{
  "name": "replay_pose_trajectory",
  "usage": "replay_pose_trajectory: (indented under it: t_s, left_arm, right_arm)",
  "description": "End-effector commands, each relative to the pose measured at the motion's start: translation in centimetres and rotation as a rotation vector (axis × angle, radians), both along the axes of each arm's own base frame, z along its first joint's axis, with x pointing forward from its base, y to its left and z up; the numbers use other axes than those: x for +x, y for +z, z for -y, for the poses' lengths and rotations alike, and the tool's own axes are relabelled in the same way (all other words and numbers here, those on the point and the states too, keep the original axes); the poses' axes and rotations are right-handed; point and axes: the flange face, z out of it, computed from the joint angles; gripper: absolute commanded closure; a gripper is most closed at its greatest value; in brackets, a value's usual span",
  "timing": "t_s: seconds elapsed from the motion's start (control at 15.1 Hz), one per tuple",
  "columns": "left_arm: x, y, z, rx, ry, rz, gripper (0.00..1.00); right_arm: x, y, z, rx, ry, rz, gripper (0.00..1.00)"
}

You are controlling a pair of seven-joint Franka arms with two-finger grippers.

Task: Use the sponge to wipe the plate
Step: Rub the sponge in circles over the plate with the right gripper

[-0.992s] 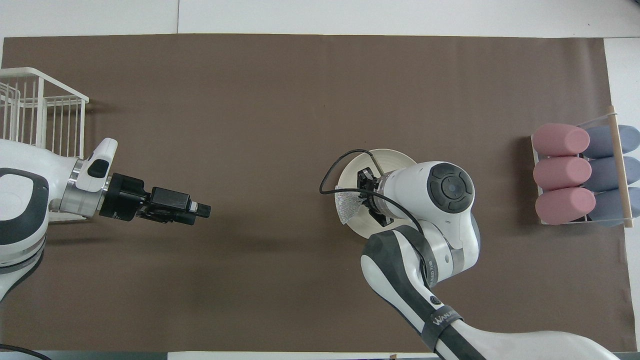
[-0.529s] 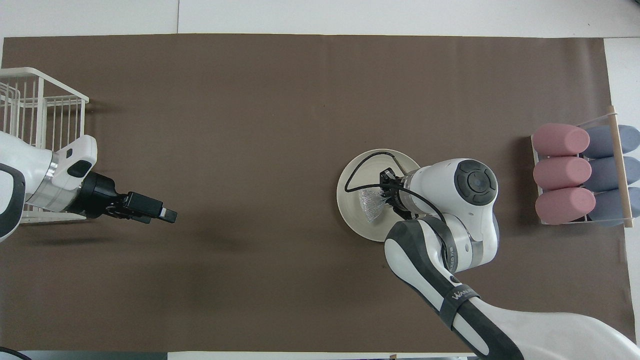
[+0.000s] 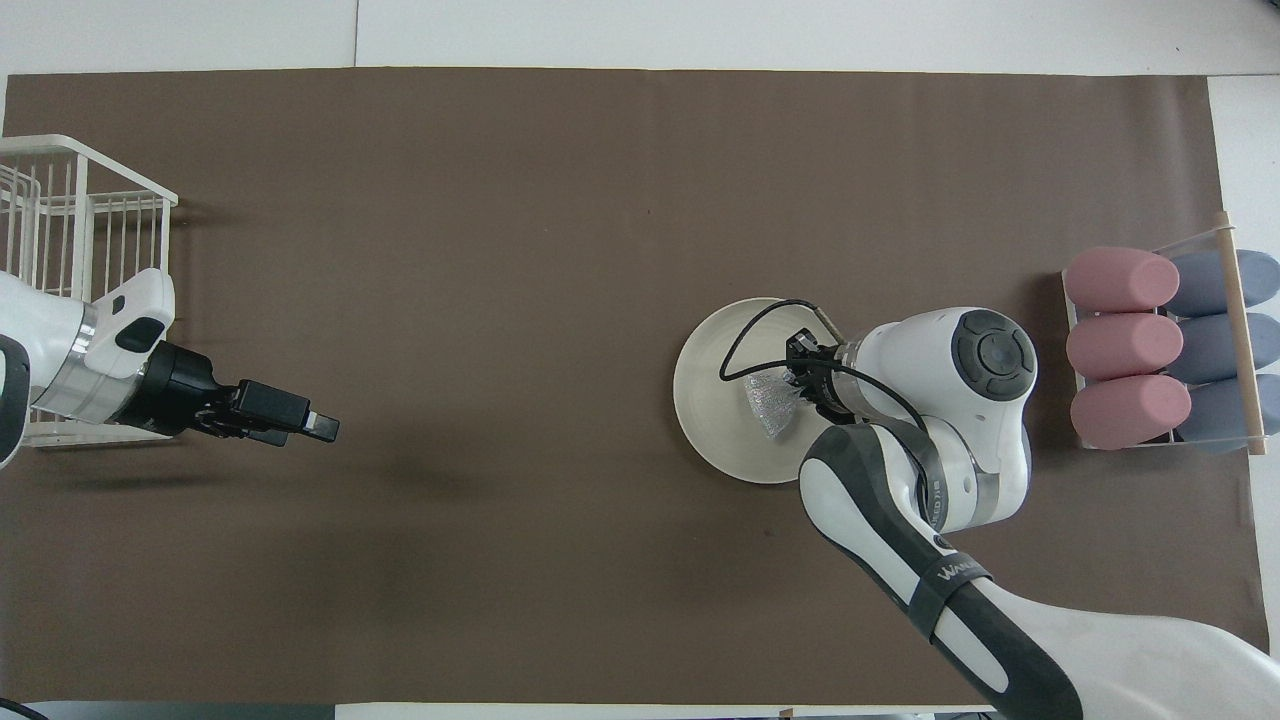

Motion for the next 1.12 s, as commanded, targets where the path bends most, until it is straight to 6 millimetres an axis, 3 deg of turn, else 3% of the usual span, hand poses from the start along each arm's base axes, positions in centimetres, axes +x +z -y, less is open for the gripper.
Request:
replay_pose_trajectory:
  t_s: [0.0, 0.2, 0.46, 0.6, 0.73, 0.86, 1.06]
  left_arm:
    - [-0.1, 1.3, 0.2, 0.035, 0.023, -0.011, 0.0]
    - [-0.1, 2.2, 0.6, 0.042, 0.021, 0.019, 0.0]
    - [-0.1, 2.2, 1.7, 0.081, -0.017, 0.044, 0.0]
    - [-0.3, 1.9, 2.3, 0.124, -0.063, 0.047, 0.0]
    - [-0.3, 1.9, 2.3, 0.125, -0.056, 0.044, 0.0]
    - [-0.3, 2.0, 2.2, 0.125, -0.053, 0.046, 0.0]
    - [-0.3, 2.0, 2.1, 0.126, -0.05, 0.045, 0.0]
  right_arm:
    - [-2.0, -1.5, -3.0, -0.009, -0.049, -0.025, 1.0]
    - [-3.2, -1.4, -6.2, 0.001, -0.143, -0.032, 1.0]
    - [-3.4, -1.3, -6.7, 0.004, -0.164, -0.036, 1.0]
    - [-2.6, -1.4, -4.8, -0.001, -0.073, -0.019, 1.0]
    - [-1.2, -1.6, -1.2, -0.007, -0.012, 0.0, 1.0]
    - [-0.5, -1.4, 0.8, -0.009, 0.03, 0.02, 1.0]
    - [-0.3, -1.3, 1.5, -0.01, 0.046, 0.026, 1.0]
